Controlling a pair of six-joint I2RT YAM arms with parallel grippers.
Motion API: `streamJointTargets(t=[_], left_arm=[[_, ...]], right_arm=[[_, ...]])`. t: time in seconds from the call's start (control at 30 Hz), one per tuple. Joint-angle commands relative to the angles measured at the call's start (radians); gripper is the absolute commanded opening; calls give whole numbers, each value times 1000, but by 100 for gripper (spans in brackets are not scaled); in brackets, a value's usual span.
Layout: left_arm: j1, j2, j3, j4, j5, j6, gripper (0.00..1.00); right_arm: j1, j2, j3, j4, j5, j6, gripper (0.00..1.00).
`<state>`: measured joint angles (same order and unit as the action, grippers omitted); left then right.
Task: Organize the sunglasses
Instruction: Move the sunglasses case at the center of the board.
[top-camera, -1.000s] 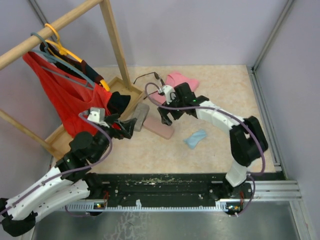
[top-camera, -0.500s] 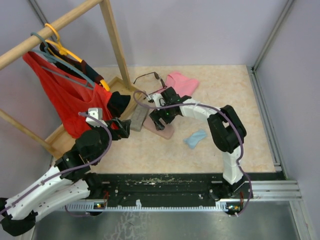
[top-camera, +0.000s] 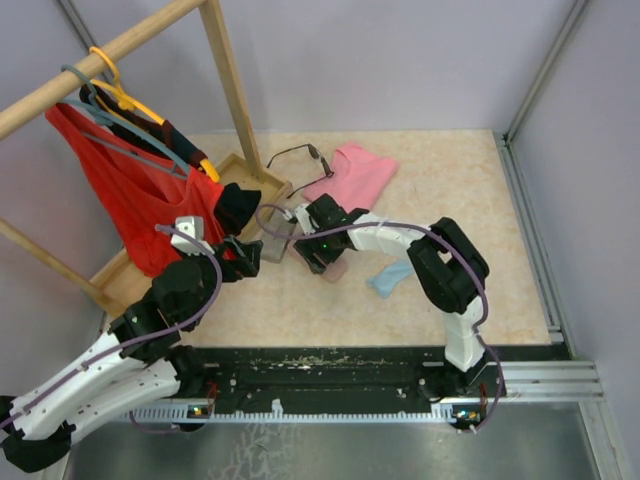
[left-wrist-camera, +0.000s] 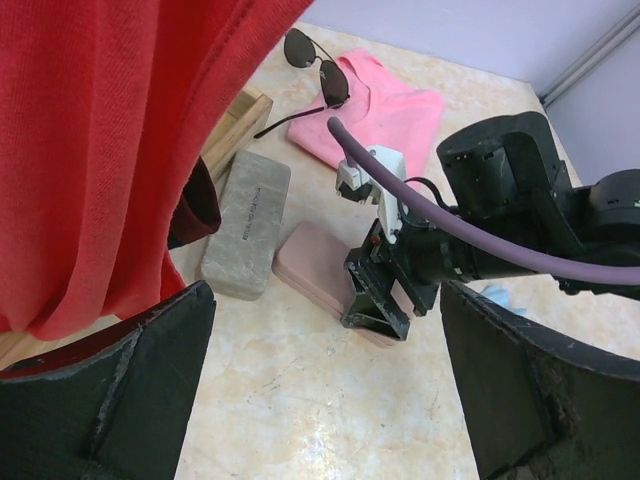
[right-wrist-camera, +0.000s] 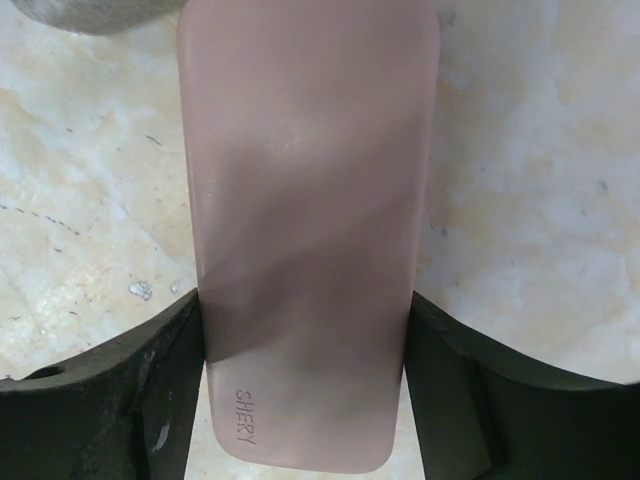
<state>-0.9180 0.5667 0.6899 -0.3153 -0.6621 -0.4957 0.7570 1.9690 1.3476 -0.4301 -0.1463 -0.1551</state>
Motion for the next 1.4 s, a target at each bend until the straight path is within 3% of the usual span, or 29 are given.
streamJointTargets(t=[0.0,0.07,0.23,0.33,0.43,0.67,0.8,0.9,0.97,1.2,1.37], left_arm=[[4,0,11,2,9,-6,98],[5,9,14,-1,8,-10,99],[5,65,33,-33,-9,-55,98],[5,113,46,-53,-6,-88,98],[4,165,65,-76,2,-119,98],[5,249,114,-132,-7,-143,100],[5,268,125,-145,-11,-150,100],[4,291,129,-129,0,-145,100],[5,319,144,-125,13,-152,100],[3,543,221,-66,163,-203,100],[-9,795,311,-95,231,-345,100]], right_arm=[[23,-91,-47,-7,188,105,60],[24,-136,-91,6,250,216,54],[28,-304,-282,117,315,586,48],[63,-342,-313,85,383,740,47],[98,-326,-321,84,431,844,63],[115,-353,-328,148,423,798,85],[114,-413,-318,170,433,681,91],[98,-459,-315,133,493,686,97],[51,-526,-353,131,537,759,99],[-261,-706,-542,241,274,843,99],[-369,-832,-617,162,322,899,99]])
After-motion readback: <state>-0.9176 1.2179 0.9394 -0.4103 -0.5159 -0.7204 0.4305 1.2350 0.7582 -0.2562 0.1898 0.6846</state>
